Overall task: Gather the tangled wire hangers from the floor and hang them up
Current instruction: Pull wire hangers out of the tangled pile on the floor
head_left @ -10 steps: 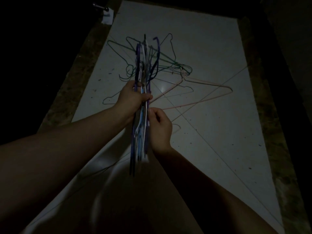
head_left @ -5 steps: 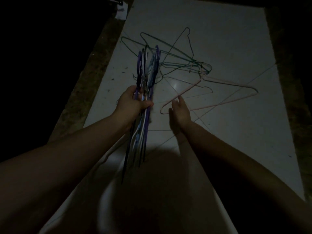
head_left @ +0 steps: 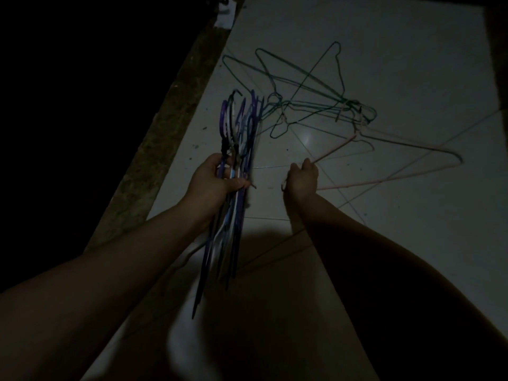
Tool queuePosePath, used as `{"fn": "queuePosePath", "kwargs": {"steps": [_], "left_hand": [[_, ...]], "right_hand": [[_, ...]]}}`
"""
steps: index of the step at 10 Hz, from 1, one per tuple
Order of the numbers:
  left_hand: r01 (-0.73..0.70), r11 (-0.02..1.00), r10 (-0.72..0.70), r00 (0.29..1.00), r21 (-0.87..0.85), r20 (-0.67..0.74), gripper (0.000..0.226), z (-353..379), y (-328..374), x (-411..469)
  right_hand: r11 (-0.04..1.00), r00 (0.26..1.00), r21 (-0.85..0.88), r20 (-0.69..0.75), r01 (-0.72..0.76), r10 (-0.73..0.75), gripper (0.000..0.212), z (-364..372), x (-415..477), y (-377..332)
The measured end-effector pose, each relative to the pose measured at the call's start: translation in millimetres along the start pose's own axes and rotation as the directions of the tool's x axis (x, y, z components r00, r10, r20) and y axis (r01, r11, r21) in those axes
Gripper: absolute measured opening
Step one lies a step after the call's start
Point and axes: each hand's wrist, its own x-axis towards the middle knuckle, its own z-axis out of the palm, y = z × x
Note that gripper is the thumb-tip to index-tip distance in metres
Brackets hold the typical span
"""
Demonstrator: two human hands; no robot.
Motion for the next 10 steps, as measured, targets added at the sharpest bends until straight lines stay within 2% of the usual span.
{"fn": "queuePosePath", "kwargs": {"steps": [1,2,3,4,5,6,9,10], "left_hand": [[0.003,1.000,-0.003,1.000,-0.014,0.008,0.030,4.1,0.9,-1.1],[-0.007,1.000,0.007,0.999,-0.004,0.035,0.030,8.1,2.0,-1.3],[-0.025,1.000,0.026,0.998,-0.011,0.057,0.029,12.2,6.5,-0.4],[-0.051,0.999,0.051,0.995,0.001,0.084,0.030,19.4,13.7,-0.1],[-0.076,0.997,0.074,0.992,0.016,0.102,0.028,25.9,21.1,-0.1],[-0.085,0.996,0.083,0.991,0.010,0.110,0.025,32.1,31.5,-1.7],[-0.088,0.996,0.090,0.989,-0.025,0.116,0.027,33.2,47.5,-1.4],[-0.086,0.994,0.093,0.991,-0.071,0.099,0.024,30.7,53.2,-0.6]], "right_hand": [[0.997,0.998,0.068,-0.057,0.028,-0.024,0.059,0.1,5.2,16.8],[0.993,0.988,0.104,-0.151,0.048,-0.032,0.074,0.9,29.0,48.2],[0.974,0.977,0.223,-0.214,0.033,0.016,0.055,-16.6,-9.8,22.7],[0.958,0.953,0.272,-0.303,0.093,-0.006,0.043,-37.1,-62.2,-16.5],[0.946,0.951,0.300,-0.307,0.126,-0.030,0.056,-41.3,-86.8,-16.9],[0.919,0.975,0.386,-0.222,0.076,0.012,0.070,-42.6,-107.6,-24.0],[0.917,0.990,0.376,0.000,0.134,-0.144,0.062,-56.3,-168.4,-61.1],[0.936,0.969,0.292,0.089,0.195,-0.229,0.058,-51.7,-185.9,-60.1]]}}
